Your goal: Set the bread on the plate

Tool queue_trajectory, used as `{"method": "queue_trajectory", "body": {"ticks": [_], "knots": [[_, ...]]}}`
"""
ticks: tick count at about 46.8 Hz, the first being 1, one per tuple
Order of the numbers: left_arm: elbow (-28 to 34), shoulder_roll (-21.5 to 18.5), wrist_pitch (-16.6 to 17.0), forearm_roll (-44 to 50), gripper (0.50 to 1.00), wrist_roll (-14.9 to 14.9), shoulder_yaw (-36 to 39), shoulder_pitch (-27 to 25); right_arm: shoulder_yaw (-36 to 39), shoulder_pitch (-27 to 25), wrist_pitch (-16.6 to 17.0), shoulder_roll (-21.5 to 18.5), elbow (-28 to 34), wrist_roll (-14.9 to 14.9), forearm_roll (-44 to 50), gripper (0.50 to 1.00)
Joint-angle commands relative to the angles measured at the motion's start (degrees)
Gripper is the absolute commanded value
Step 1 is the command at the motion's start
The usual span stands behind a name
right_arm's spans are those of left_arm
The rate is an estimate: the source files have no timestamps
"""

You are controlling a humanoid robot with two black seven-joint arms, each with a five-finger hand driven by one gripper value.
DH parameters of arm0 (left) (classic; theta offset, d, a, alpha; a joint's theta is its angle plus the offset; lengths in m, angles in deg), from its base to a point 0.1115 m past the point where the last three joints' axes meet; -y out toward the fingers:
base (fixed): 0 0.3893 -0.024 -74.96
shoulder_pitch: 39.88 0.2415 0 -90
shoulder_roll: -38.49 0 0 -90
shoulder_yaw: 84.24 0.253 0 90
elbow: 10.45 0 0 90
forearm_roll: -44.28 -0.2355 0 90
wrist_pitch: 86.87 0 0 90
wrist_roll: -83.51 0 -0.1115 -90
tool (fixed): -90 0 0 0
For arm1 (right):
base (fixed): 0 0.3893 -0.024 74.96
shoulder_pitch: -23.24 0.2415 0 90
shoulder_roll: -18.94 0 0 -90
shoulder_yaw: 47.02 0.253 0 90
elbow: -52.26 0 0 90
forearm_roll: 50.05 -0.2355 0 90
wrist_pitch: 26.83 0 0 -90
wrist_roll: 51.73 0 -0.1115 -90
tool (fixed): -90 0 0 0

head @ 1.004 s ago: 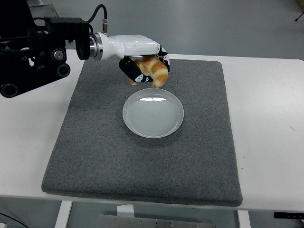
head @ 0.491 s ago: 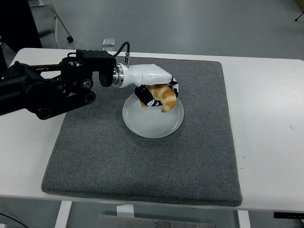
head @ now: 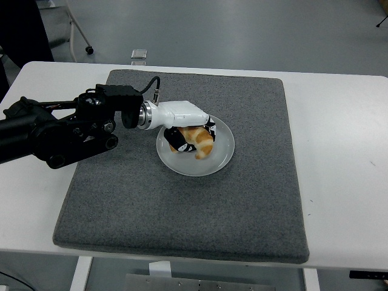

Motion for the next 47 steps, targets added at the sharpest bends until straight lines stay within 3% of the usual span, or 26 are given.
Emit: {"method": "queue_trajectory", "body": {"ticks": [1,26,30,34,39,41,47], "knots": [[0.0,-0.1,0.0,-0.3,0.5,0.0,0.0,0.3,0.0,0.0,0.0,0.0,0.0,0.0,0.0,0.932],[-0.8,-0.1,0.0,-0.1,0.5,-0.4,0.0,1.0,0.0,0.0,0.0,0.0,0.0,0.0,0.0,0.93],[-0.8,-0.1,0.0,0.2,0.704,-0.5,0.0,1.0,0.0,-0.1,0.0,0.0,0.0,0.0,0.0,0.93],[-0.8,-0.1,0.0,0.6,0.782,-0.8,-0.1,1.1,0.0,0.0,0.0,0.0,0.0,0.0,0.0,0.93],[-0.8,-0.2,0.1,0.9,0.96,-1.1,-0.2,1.1,0.1,-0.1,0.0,0.0,0.0,0.0,0.0,0.932],[-0.8,-0.2,0.1,0.9,0.988,-1.1,-0.2,1.1,0.0,0.0,0.0,0.0,0.0,0.0,0.0,0.93],[-0.7,-0.2,0.1,1.5,0.99,-1.1,-0.8,1.1,0.0,0.0,0.0,0.0,0.0,0.0,0.0,0.932]]}}
